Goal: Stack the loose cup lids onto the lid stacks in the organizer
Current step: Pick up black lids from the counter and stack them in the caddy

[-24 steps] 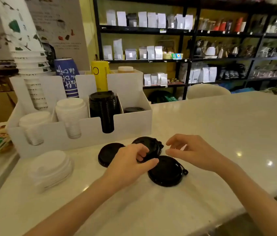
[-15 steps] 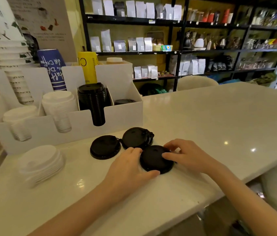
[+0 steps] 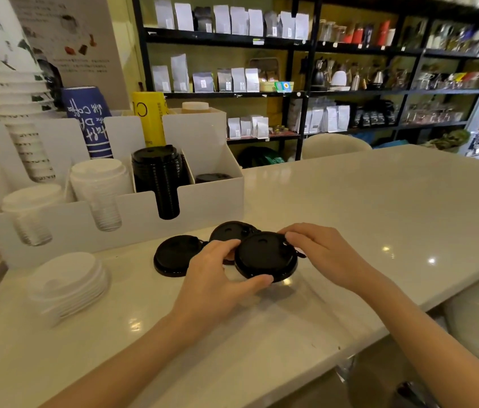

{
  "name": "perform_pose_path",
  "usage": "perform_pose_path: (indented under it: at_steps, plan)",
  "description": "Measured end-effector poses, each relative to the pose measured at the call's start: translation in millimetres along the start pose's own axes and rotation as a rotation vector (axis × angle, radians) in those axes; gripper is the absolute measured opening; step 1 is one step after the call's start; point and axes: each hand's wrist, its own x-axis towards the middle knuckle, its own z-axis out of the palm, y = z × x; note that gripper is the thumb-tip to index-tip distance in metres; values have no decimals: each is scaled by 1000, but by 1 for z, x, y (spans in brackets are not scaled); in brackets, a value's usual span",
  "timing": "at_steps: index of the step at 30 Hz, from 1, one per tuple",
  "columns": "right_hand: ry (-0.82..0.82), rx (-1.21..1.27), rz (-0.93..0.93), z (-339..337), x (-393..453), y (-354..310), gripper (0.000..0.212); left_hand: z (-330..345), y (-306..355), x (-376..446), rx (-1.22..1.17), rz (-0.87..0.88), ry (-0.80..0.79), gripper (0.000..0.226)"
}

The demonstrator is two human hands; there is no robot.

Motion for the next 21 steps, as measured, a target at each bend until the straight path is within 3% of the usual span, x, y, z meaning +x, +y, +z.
perform_pose_path:
  at_steps: [7,12,21]
  plan:
    - [131,92,-125,-1,32,-33,31,-28,6,22,-53,16,85,80]
    - [127,156,-209,8,65,-57,32,-56,6,43,-36,30,137,64]
    - [144,375,-284,41,135,-87,29,-99,-8,86,-146,-12,377,73]
